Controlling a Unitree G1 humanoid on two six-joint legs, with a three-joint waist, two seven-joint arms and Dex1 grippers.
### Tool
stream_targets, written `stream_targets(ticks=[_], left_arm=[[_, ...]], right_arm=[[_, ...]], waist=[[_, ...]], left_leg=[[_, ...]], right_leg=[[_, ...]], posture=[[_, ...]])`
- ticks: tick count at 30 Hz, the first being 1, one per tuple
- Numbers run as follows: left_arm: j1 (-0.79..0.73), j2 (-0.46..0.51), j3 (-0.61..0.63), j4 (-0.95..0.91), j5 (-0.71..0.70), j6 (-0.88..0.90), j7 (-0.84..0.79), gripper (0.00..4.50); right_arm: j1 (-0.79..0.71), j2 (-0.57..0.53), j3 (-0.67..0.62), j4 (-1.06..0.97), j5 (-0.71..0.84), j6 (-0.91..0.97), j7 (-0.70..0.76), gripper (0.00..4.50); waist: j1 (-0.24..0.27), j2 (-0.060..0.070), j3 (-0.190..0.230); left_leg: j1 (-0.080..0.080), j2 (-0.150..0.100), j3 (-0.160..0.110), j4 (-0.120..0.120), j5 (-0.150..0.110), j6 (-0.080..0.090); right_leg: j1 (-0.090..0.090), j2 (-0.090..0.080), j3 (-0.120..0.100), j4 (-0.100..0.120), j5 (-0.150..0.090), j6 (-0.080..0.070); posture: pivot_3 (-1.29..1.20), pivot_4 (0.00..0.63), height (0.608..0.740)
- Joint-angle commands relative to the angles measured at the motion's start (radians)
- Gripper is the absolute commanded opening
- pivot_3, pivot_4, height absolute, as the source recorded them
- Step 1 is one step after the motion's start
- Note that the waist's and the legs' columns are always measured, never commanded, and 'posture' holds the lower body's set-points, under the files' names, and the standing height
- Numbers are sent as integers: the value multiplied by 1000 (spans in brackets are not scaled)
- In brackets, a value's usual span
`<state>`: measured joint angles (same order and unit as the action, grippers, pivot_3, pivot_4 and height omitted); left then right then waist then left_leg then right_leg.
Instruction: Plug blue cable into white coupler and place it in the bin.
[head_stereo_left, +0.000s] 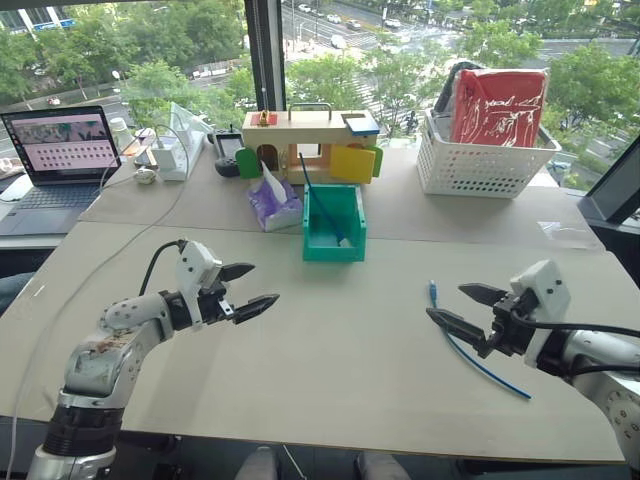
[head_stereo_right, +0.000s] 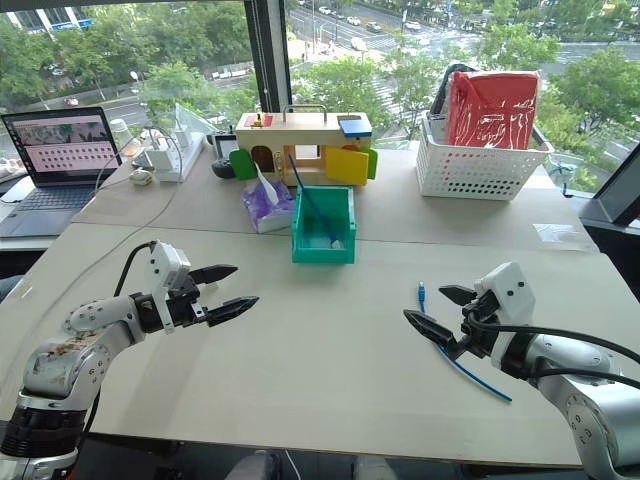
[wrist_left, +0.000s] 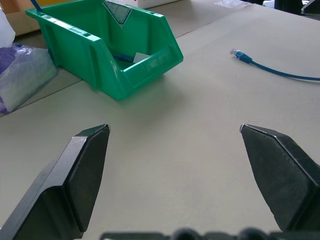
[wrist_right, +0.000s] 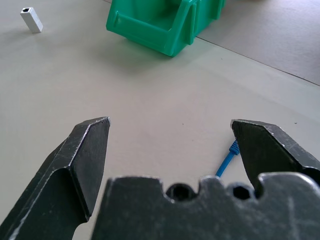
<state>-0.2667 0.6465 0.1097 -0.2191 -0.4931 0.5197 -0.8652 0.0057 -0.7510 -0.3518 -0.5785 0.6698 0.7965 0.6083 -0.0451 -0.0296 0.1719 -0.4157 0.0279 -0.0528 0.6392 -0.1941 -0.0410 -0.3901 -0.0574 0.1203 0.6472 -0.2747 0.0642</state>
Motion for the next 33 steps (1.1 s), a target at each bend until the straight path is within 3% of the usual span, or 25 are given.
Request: stream_targets(ticks=[1,6,12,18,22,25,33], left_arm=[[-41,10,1,23,17,-56,-26,4500],[-77,47,34,39,-82,-27,-151,4500],[1,120,57,-65,-118,-13,-215,4500],[89,142,100,-155,-108,-70,-212,4500],[142,153,117,-209,-129,-38,-193,4500],[169,162,134,-245,-147,-21,-186,4500],[120,160,98,-232,-180,3,-185,4500]], right_arm=[[-36,-10,-13,-10,-8,-1,-28,4473],[-223,-27,116,59,-46,90,-95,4473],[-463,58,331,308,-159,111,-119,4473],[-549,105,420,453,-251,102,-122,4473],[-561,148,430,513,-292,102,-141,4473],[-570,181,357,533,-310,105,-211,4473],[-476,183,208,336,-275,286,-302,4473]], waist=[[0,0,0],[-10,0,0],[-24,-1,0],[-17,0,1],[-16,0,1],[-18,0,1],[-15,0,1]], left_leg=[[0,0,0,0,0,0],[0,1,0,1,1,-1],[0,2,0,1,0,0],[-1,2,0,1,0,0],[-1,2,0,1,0,0],[-1,2,0,1,0,0],[-1,2,0,1,0,0]], right_leg=[[0,0,0,0,0,0],[0,1,0,0,0,0],[-1,2,0,0,0,-1],[-1,1,0,0,0,-2],[-1,2,0,0,1,-2],[-1,2,0,0,1,-2],[-2,2,0,0,1,-2]], posture=[[0,150,740],[0,150,740],[0,150,740],[0,150,740],[0,150,740],[0,150,740],[0,150,740]])
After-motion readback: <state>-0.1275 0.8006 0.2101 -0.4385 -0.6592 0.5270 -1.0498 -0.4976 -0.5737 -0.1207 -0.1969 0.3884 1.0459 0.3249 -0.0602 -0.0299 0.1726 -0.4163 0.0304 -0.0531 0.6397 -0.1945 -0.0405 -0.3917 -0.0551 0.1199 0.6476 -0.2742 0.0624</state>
